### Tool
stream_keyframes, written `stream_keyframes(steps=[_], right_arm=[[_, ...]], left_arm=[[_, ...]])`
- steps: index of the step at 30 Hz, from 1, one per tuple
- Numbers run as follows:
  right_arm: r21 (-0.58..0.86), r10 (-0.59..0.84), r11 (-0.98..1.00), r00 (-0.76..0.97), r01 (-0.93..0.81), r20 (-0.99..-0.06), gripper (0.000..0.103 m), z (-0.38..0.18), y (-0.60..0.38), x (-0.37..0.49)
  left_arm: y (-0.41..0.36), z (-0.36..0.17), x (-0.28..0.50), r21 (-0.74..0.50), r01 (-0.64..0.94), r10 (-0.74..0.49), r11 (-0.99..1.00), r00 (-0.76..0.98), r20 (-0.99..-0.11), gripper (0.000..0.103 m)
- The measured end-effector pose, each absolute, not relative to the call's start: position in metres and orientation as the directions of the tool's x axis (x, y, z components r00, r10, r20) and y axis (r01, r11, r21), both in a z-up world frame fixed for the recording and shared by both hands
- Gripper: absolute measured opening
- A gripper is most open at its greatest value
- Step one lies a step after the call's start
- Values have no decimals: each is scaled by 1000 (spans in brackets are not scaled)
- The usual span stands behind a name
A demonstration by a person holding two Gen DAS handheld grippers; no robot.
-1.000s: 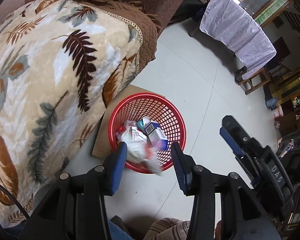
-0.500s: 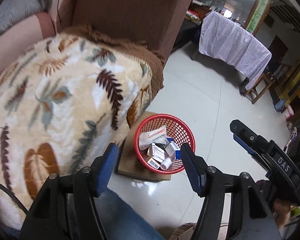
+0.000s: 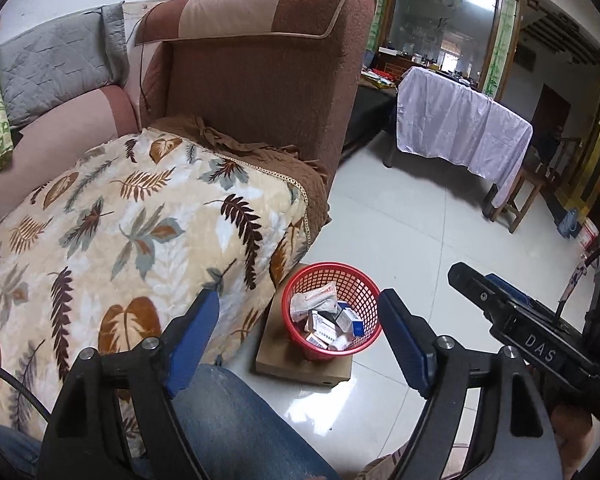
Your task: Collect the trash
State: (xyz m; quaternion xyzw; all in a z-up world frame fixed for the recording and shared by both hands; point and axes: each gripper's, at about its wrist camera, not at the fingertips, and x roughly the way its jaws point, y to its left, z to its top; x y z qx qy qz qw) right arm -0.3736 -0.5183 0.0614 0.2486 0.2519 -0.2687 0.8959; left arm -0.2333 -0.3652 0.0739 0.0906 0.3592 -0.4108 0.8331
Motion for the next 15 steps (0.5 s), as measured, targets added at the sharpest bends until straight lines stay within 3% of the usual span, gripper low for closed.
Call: stream_keyframes(steps=[15], right_arm=[[284, -379, 731, 715, 621, -587, 78, 65, -505, -381]], left_arm=[[-359, 81, -246, -135, 752, -619, 645, 412, -669, 80]])
